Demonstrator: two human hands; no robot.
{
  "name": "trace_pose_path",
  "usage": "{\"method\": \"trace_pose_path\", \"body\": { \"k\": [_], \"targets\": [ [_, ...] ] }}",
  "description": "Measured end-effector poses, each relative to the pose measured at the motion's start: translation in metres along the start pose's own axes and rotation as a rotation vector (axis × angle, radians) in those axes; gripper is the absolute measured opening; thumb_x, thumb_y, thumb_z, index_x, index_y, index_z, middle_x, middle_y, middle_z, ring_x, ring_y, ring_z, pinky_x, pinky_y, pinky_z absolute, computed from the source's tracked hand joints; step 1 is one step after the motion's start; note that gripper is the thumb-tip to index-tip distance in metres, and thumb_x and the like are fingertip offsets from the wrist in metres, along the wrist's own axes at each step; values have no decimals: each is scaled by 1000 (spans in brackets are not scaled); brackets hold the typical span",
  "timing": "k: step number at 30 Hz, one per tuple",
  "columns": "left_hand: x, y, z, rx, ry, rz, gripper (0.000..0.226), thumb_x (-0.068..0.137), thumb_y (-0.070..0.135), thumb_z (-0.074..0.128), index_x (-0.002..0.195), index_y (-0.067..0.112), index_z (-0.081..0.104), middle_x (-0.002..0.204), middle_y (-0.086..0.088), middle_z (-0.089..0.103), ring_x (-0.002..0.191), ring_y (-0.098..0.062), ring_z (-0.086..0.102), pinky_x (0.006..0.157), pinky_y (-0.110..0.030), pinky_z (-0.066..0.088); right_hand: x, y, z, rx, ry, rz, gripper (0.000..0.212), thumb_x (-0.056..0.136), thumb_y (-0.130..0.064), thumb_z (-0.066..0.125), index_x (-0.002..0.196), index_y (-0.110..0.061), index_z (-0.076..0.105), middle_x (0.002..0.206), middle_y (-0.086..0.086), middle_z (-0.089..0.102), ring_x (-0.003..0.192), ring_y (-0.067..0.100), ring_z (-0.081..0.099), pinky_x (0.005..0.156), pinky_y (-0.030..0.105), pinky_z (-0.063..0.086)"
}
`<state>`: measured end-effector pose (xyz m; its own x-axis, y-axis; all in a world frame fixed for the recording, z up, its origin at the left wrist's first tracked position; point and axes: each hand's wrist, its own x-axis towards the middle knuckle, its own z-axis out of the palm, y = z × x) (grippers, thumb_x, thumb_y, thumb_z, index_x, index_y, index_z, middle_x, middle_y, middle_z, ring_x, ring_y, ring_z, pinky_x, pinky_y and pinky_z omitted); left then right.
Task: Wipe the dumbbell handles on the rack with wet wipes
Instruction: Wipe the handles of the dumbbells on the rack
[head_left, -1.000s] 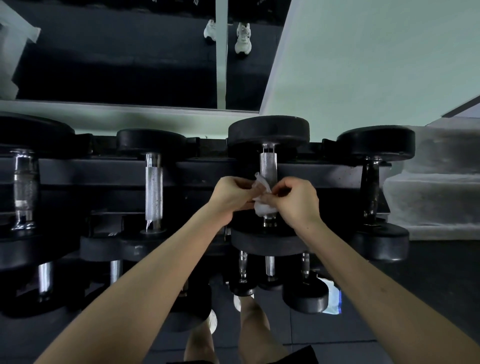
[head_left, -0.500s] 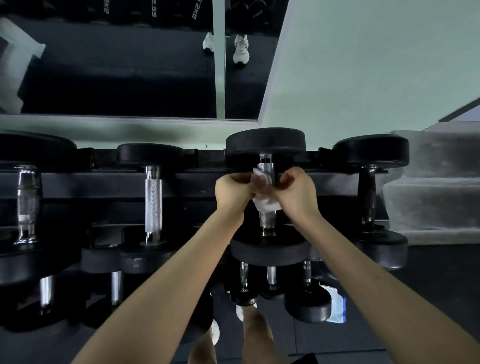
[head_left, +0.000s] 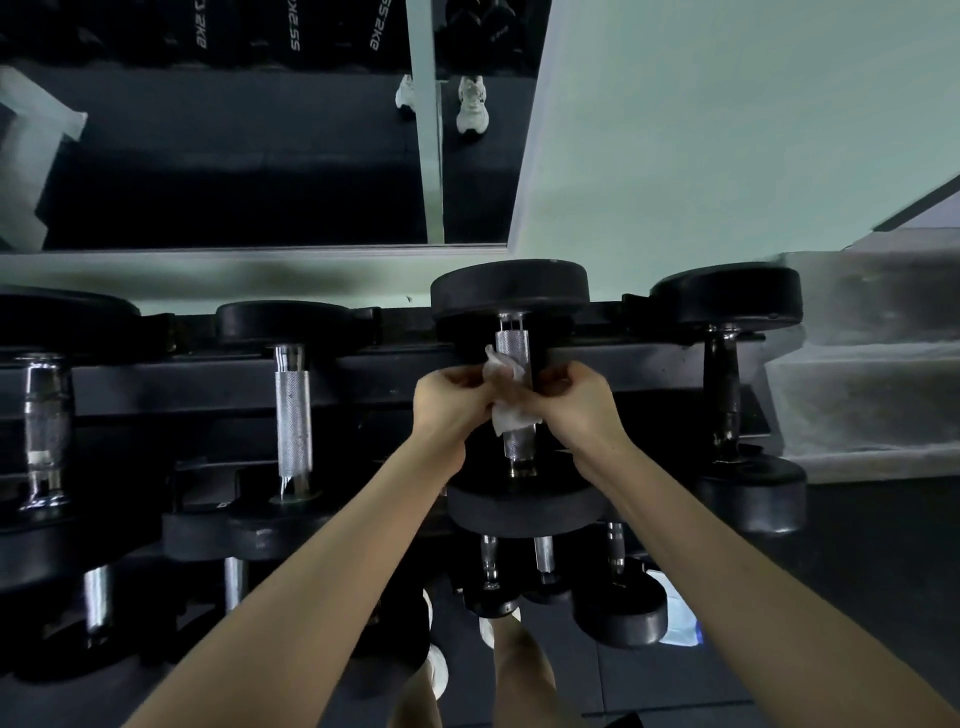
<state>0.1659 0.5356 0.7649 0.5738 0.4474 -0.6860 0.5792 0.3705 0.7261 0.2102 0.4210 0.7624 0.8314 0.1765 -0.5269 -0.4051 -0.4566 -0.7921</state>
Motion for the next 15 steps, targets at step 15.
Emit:
{"method": "trace_pose_path", "body": {
  "k": [15],
  "targets": [
    [-21,-10,-16,296,-99,8,13,71,15,81,81,10,73,80,-6,74,77,-18,72,79,-38,59,-12,8,-16,-199,-229,-17,56,53,-25,92,95,-11,56,89,0,65,84,13,63,70,21,50]
  ]
}}
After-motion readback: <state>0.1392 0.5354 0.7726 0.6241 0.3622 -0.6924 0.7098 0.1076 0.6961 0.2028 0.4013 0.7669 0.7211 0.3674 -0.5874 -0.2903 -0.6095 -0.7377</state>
